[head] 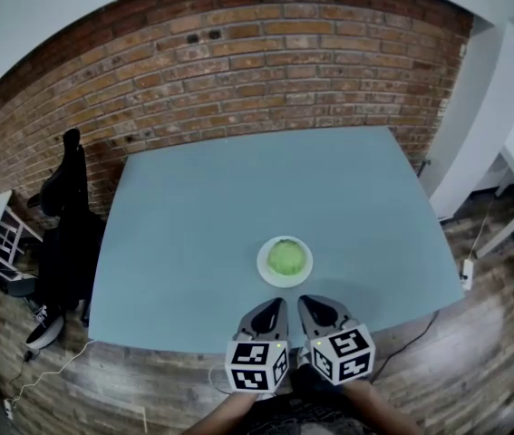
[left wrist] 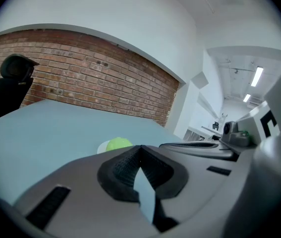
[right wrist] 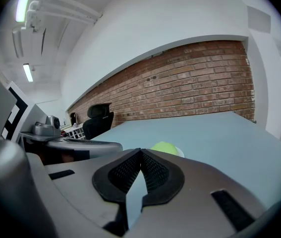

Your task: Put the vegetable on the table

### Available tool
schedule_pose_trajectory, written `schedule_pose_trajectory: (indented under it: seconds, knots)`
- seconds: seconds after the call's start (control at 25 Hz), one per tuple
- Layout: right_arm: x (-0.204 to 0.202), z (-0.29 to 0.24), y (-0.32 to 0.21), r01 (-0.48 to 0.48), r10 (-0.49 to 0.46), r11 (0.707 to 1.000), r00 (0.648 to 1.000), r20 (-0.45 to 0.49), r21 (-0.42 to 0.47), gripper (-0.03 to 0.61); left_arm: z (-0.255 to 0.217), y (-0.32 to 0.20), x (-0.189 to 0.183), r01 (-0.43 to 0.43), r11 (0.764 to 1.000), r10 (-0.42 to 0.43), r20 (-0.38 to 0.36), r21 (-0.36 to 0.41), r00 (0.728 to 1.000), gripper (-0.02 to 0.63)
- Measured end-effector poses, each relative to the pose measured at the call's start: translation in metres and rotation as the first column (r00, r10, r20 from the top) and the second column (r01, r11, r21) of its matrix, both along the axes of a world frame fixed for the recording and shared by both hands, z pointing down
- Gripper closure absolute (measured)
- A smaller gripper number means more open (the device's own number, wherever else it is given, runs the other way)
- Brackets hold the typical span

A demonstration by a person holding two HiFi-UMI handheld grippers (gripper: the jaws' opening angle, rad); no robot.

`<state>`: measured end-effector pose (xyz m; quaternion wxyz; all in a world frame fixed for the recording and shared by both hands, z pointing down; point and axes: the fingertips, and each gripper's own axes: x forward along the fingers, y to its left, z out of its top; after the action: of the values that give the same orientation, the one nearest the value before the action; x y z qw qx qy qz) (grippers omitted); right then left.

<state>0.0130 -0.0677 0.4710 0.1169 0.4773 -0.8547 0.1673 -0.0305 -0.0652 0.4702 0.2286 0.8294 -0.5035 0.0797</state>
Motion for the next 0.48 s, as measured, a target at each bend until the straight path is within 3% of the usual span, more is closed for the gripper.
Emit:
schedule_pose_trajectory:
  seconds: [0.48]
  knots:
    - [-0.007,-0.003,0.03,0.013,-0.013,1.0,1.0,-0.013,0.01,0.571,-0.001,0.029,-0.006,-0.006,1.0,0.006,0.016,0.006,1.0,0.613]
